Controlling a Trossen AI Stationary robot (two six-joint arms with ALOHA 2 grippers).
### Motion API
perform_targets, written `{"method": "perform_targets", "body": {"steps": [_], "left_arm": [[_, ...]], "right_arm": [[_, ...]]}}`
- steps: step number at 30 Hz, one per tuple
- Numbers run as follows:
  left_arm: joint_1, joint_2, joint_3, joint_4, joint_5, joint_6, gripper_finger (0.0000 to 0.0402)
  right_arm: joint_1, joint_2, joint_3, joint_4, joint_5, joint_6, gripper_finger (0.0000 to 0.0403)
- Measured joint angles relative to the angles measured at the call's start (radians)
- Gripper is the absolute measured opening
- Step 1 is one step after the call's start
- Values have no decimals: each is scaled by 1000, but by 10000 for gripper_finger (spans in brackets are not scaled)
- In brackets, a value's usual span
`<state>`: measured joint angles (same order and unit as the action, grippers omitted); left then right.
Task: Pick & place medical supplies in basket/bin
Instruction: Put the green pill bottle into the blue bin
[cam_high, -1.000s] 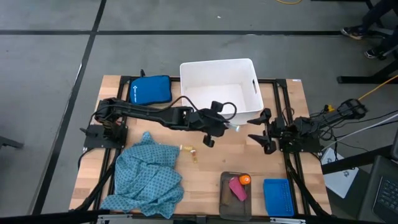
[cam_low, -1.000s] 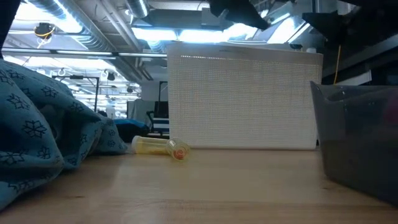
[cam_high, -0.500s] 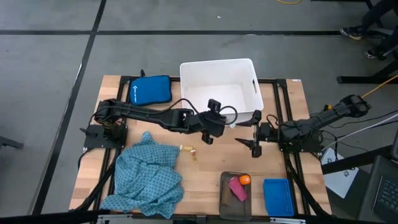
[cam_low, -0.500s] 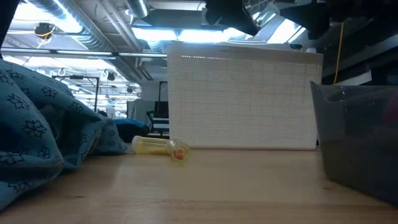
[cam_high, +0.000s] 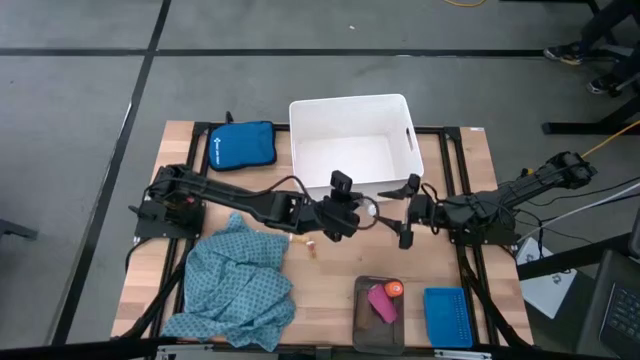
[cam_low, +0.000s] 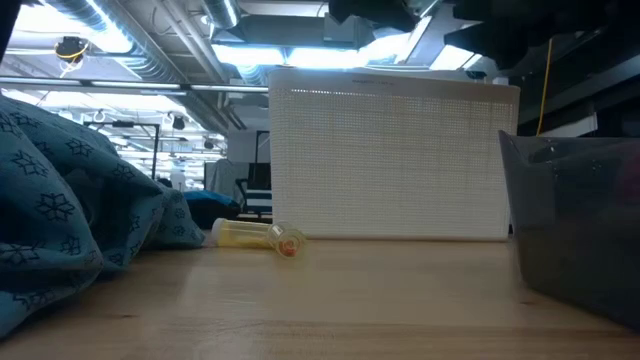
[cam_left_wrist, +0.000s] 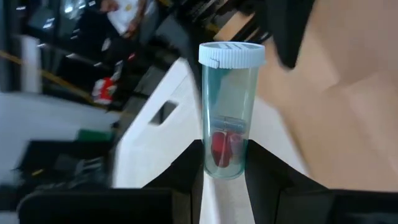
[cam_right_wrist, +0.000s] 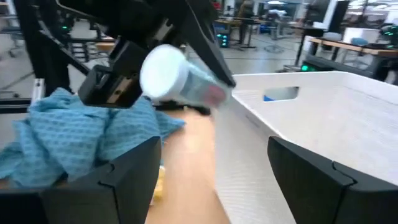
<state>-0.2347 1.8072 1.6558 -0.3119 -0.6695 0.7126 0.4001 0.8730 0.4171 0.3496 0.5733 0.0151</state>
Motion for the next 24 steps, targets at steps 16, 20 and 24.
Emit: {"method": "perform_targets", "body": {"steps": [16, 20, 24], "left_arm": [[-6, 127, -1, 108, -454, 271, 73], [-5, 178, -3, 271, -491, 431, 73], [-8, 189, -2, 387, -507, 541, 73]], "right_arm": [[1, -1, 0, 85, 24, 1, 297], [1, 7, 0, 79, 64, 1, 297], [1, 12, 0, 79, 67, 2, 297]]}}
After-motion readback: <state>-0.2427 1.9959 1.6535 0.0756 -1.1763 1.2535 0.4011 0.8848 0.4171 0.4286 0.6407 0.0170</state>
